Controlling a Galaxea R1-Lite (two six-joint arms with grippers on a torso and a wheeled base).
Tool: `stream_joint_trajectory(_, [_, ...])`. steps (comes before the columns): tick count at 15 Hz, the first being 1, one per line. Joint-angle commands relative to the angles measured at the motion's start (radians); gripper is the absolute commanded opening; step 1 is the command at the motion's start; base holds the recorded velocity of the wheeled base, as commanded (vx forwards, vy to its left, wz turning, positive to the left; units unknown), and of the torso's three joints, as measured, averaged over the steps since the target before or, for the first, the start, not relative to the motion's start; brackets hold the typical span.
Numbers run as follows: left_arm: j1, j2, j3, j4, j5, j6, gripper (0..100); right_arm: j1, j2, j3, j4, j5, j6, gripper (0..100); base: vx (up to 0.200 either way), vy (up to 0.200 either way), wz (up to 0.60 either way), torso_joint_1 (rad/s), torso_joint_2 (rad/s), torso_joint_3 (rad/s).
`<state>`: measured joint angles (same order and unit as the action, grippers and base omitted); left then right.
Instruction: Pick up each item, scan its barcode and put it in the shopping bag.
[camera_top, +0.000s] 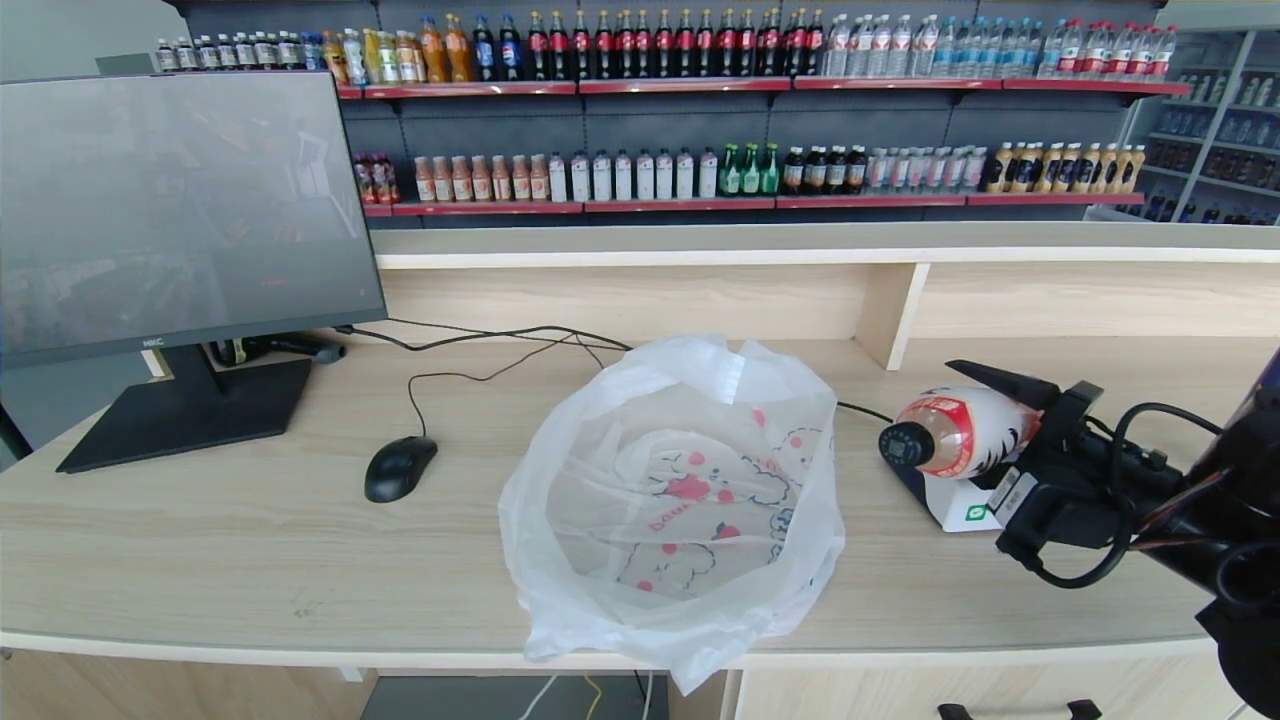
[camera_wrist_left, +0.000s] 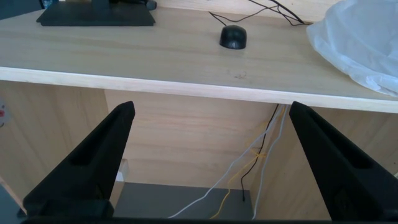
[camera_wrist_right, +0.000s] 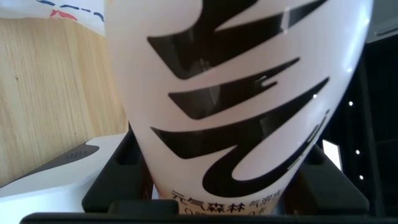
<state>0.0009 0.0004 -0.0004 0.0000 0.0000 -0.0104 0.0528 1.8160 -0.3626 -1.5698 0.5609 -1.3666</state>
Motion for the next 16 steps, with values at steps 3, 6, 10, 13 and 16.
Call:
stream_joint_trajectory(3, [0.001,0.000,0.000,0.000,0.000,0.000,100,0.001,0.000,0.004,-0.001,0.001,0.000,0,0.000,0.000,0.00,0.000,0.00,0.000])
stream_joint_trajectory(6, [-0.001,0.000,0.000,0.000,0.000,0.000,100,0.001,0.000,0.004,-0.001,0.001,0.000,0,0.000,0.000,0.00,0.000,0.00,0.000])
stream_joint_trajectory(10, [0.001,0.000,0.000,0.000,0.000,0.000,100,0.001,0.000,0.002,-0.001,0.001,0.000,0,0.000,0.000,0.00,0.000,0.00,0.000])
stream_joint_trajectory(13, [0.001,0.000,0.000,0.000,0.000,0.000,100,0.002,-0.007,0.004,-0.001,0.001,0.000,0,0.000,0.000,0.00,0.000,0.00,0.000])
stream_joint_trajectory(16, [-0.001,0.000,0.000,0.000,0.000,0.000,100,0.007,-0.015,0.005,-0.001,0.001,0.000,0,0.000,0.000,0.00,0.000,0.00,0.000])
